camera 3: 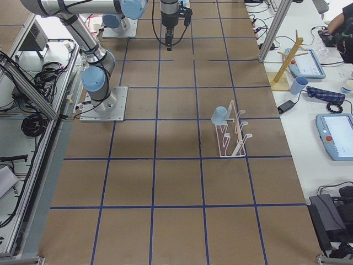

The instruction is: Transfer IKEA cup to right arm and place on rack

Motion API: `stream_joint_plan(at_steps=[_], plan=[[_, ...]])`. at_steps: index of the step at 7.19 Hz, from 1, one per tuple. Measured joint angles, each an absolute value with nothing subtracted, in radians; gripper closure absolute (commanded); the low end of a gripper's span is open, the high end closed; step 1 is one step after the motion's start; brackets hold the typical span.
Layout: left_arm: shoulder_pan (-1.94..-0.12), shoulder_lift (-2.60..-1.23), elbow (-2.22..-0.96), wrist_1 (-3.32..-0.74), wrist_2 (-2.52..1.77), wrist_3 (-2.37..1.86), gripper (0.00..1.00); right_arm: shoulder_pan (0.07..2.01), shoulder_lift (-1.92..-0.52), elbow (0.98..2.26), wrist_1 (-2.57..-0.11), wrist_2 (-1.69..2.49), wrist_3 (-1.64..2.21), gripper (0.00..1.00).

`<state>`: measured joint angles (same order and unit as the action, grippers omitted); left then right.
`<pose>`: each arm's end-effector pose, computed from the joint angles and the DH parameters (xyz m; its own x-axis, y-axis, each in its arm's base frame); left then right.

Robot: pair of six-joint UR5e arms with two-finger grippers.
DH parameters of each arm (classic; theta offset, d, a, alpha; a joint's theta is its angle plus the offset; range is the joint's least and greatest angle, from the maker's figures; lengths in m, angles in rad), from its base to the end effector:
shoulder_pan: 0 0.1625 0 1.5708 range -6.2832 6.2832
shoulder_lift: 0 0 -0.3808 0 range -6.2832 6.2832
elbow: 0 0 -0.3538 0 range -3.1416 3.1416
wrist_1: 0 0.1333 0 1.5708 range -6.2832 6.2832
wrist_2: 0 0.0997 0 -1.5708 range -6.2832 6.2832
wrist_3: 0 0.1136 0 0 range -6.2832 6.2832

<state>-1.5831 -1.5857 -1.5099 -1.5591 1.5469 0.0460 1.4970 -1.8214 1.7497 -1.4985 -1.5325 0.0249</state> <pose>-0.1417 -0.4635 0.4519 -0.9980 0.0596 0.0212 0.0582 0.9966 -0.0587 0.1109 -0.3673 0.4432 -0.9944 0.0985 -0.0383 0.0985 0.9951 0.0016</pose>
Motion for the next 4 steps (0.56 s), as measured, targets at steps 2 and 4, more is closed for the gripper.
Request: stream_joint_plan(at_steps=[2,4], plan=[[-1.583,-1.586,-1.51,-1.559,1.546,0.046,0.0,1.524,-1.808,1.721,-1.493,-1.549,0.044,0.0],[-1.582,-1.586,-1.509,-1.559,1.546,0.046,0.0,1.527,-1.747,1.665,-1.491,-1.566,0.05,0.0]])
